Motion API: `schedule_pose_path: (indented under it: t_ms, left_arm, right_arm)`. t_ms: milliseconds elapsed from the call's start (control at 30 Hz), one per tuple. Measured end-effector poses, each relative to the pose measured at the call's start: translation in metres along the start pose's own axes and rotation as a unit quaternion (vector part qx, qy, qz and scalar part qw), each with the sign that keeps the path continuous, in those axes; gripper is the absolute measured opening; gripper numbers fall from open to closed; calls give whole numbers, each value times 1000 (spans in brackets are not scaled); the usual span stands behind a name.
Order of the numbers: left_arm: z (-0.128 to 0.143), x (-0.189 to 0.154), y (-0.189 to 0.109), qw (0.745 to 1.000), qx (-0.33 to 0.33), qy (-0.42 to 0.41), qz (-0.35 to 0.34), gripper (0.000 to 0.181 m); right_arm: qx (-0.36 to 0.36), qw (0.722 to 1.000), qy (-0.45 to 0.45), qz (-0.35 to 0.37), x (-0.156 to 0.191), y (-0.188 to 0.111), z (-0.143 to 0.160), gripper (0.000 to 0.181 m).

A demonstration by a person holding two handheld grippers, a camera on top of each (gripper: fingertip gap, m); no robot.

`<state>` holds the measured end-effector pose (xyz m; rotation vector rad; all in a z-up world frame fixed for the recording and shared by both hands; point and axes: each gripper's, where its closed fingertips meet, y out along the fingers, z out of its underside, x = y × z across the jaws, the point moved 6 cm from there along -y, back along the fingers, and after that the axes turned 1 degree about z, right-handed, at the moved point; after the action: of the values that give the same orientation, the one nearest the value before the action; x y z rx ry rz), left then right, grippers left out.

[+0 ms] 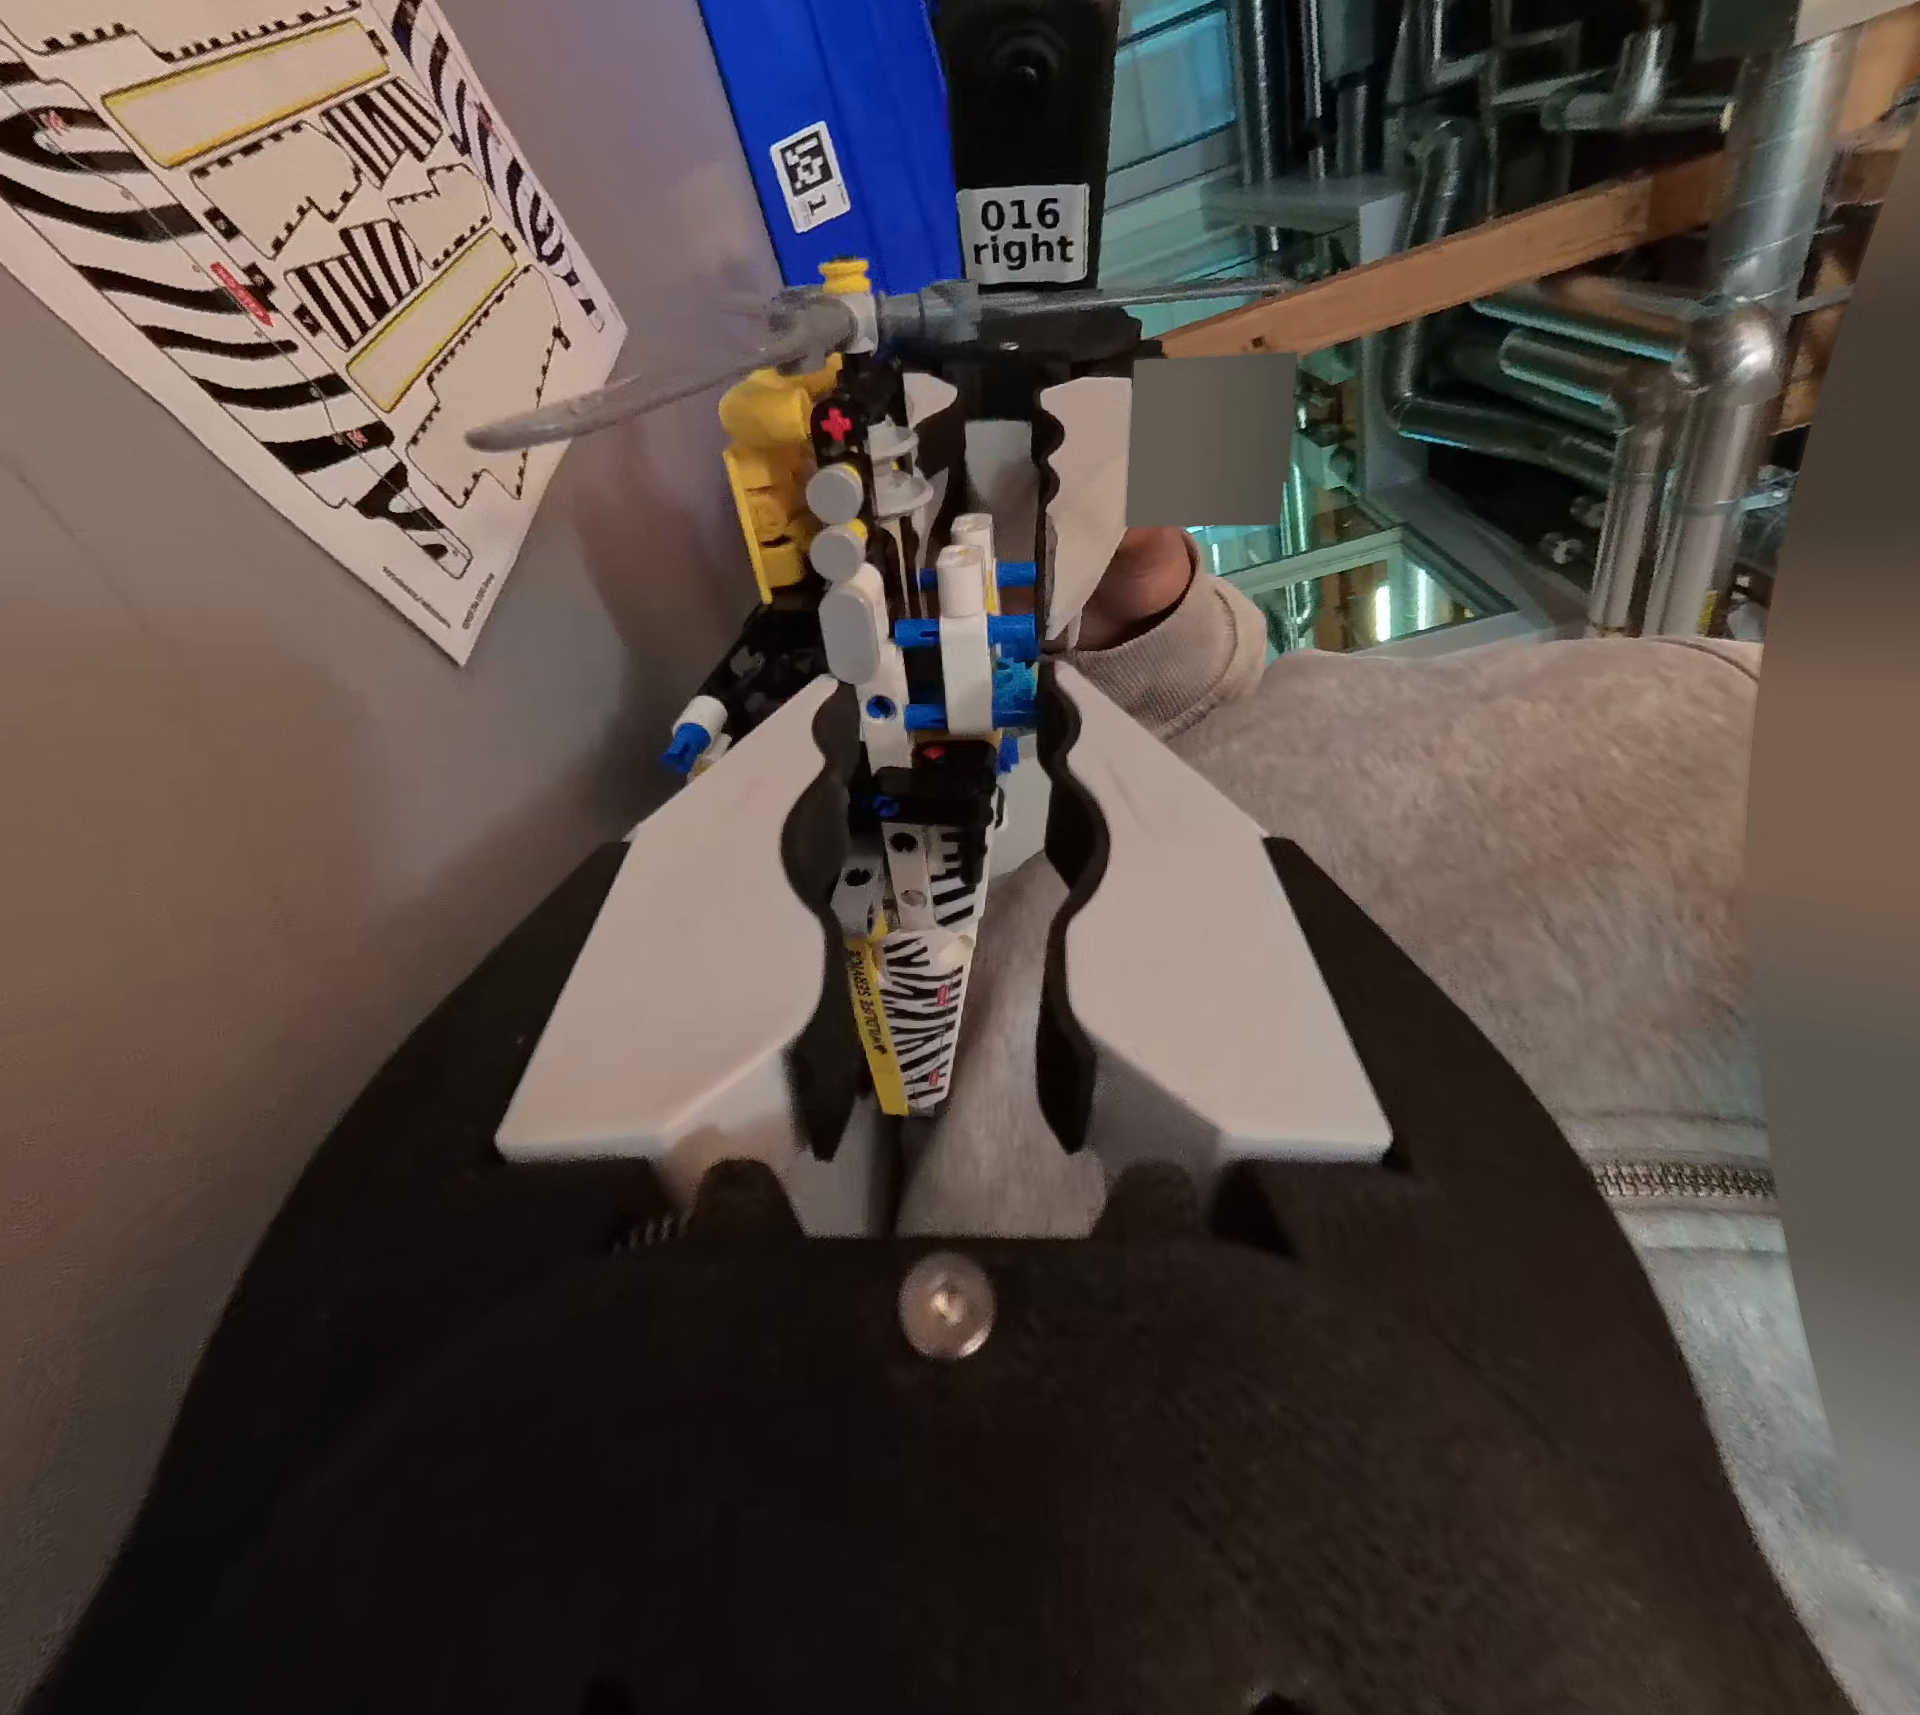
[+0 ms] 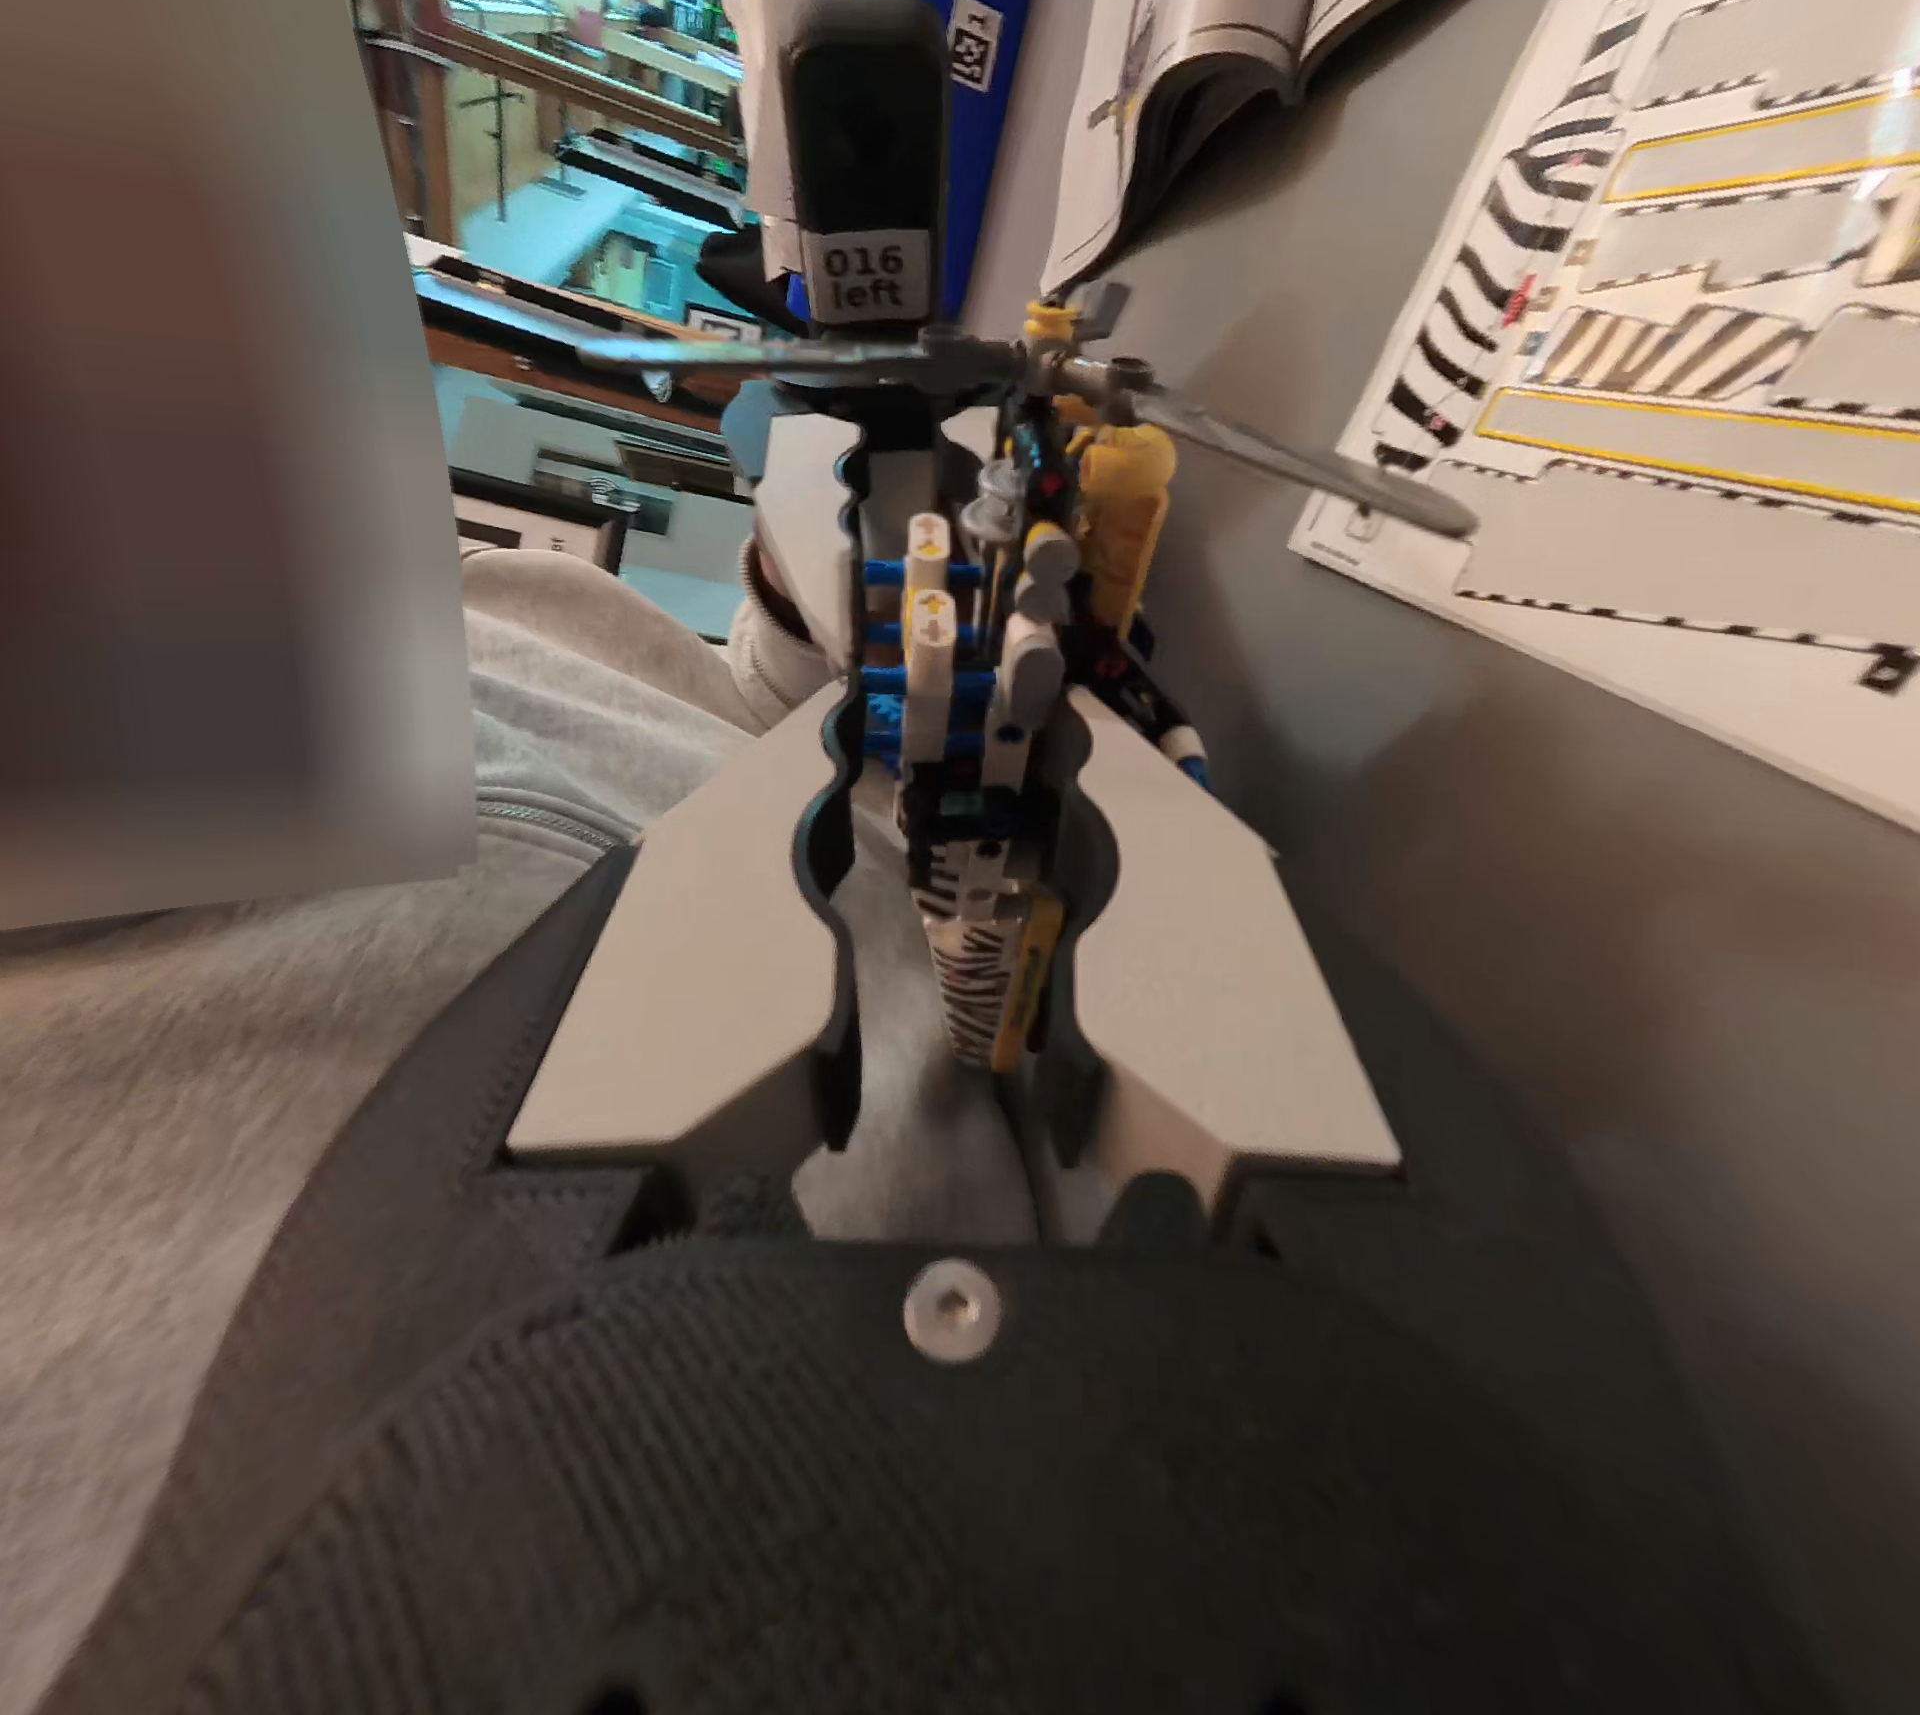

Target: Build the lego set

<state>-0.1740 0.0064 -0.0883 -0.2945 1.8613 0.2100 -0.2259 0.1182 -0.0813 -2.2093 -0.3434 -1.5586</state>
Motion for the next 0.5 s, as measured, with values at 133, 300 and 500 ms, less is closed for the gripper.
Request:
schedule_pose_path:
  t_ms: [133, 300, 500]
  left_arm:
    - [0, -1, 1, 1000, 4, 11, -7, 33]
    - [1, -1, 2, 1000, 11, 21, -10, 33]
    - [1, -3, 3, 999, 16, 30, -10, 34]
  right_arm:
    - [-21, 999, 23, -23, -2, -1, 0, 34]
    - [-56, 995, 61, -55, -5, -3, 2, 33]
    - [-71, 992, 77, -63, -7, -4, 3, 31]
